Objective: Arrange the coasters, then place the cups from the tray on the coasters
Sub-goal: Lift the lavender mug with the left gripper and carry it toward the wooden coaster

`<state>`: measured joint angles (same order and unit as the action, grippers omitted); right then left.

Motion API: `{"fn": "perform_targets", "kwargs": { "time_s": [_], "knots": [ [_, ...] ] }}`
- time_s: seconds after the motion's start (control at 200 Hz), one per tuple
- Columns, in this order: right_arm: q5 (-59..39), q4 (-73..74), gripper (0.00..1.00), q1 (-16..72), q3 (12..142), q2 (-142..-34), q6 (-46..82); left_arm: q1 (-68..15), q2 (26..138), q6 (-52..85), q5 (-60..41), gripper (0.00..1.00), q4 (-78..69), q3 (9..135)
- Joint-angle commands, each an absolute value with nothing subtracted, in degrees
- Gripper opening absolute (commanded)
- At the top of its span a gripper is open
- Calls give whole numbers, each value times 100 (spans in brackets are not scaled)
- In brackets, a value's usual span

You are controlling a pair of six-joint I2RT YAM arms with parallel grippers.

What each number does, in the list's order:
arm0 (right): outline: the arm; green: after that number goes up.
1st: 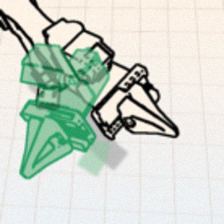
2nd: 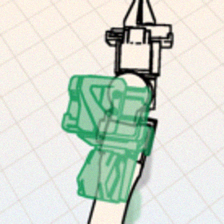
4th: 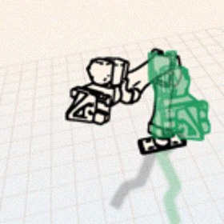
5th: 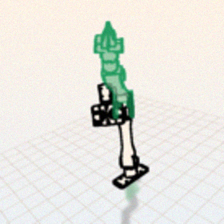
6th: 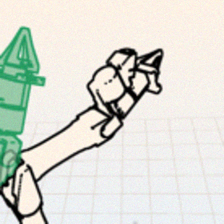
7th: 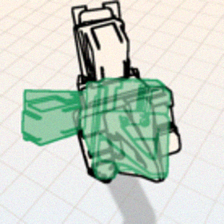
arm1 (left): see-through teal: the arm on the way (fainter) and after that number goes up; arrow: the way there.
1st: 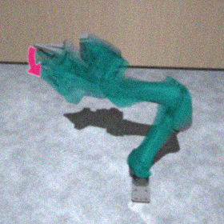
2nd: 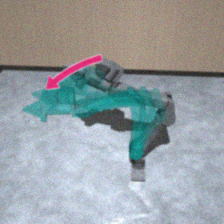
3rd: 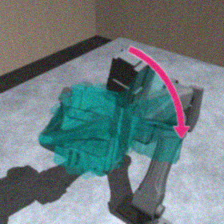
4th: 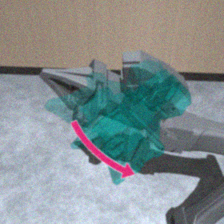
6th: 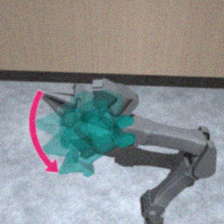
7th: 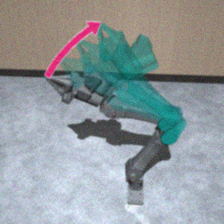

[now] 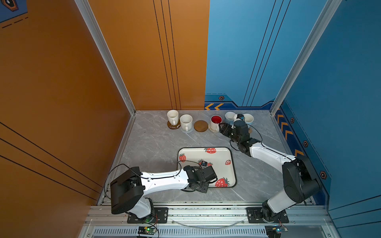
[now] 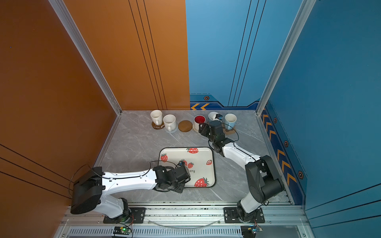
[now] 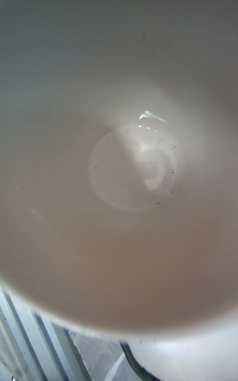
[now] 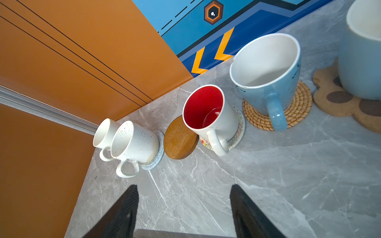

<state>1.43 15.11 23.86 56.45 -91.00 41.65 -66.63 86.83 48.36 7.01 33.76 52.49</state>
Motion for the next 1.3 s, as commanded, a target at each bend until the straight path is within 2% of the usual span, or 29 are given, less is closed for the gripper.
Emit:
{"fn": "perform_targets", "kwargs": {
  "time_s": [0.0, 0.09, 0.195, 0.977, 1.292],
  "knots": [
    [48, 1607, 69, 2339, 5621, -9186, 4224, -6565, 8723, 4842, 742, 24, 3379, 5176],
    [45, 1605, 69, 2344, 5616, -9186, 4220, -6565, 8697, 4869, 771, 16, 3384, 5154],
    [43, 1608, 69, 2345, 5622, -9177, 4220, -6565, 8670, 4895, 815, 0, 3391, 5147],
    [-21, 1563, 69, 2303, 5600, -9164, 4212, -6545, 8411, 4932, 1511, 0, 4340, 5798],
    [-66, 1562, 69, 2281, 5595, -9150, 4227, -5974, 8247, 4546, 1393, 0, 4333, 6104]
  ]
}}
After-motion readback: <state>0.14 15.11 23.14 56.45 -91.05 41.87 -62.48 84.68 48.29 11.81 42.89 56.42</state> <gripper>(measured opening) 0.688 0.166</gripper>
